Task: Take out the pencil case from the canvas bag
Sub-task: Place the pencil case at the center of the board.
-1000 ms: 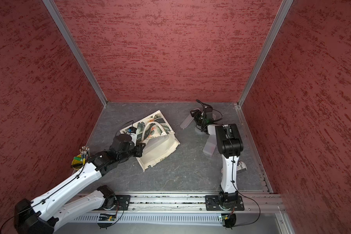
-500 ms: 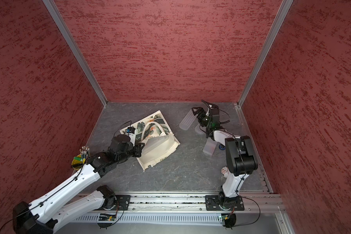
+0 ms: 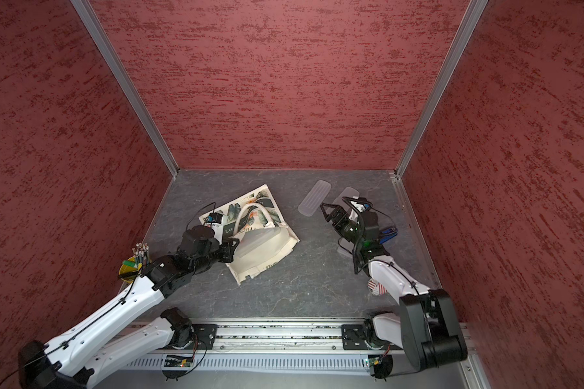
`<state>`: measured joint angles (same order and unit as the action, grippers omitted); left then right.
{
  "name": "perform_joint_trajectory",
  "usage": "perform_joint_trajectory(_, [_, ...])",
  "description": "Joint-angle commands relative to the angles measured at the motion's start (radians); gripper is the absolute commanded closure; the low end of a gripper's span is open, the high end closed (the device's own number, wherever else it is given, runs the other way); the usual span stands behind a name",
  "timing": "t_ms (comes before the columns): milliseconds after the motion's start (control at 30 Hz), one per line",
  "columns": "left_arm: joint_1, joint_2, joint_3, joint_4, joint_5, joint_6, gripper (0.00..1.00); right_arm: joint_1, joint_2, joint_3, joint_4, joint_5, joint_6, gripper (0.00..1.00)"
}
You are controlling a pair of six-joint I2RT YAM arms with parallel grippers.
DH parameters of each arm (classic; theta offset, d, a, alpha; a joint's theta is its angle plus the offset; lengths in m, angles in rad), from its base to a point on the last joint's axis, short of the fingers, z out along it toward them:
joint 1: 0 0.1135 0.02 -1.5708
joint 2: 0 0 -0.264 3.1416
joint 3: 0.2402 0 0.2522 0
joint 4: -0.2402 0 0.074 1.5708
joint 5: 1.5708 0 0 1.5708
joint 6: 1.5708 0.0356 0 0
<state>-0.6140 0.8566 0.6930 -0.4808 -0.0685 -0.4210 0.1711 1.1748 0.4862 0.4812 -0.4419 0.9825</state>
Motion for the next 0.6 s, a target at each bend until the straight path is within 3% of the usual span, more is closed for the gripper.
perform_joint_trajectory(0, [-0.019,-0.012,0.028,0.013,0.024,-0.052,1.0,0.014,-0.086,-0.053,-0.049,0.021,-0.046,0.01])
perform_joint_trajectory(300, [-0.116,-0.015,0.014,0.025,-0.037,-0.107,1.0,0.036,-0.381,-0.204,-0.226,0.045,-0.063,0.01])
perform_joint_trajectory(567, [-0.201,-0.014,0.028,0.021,-0.097,-0.136,1.0,0.093,-0.568,-0.341,-0.233,0.041,0.003,0.01])
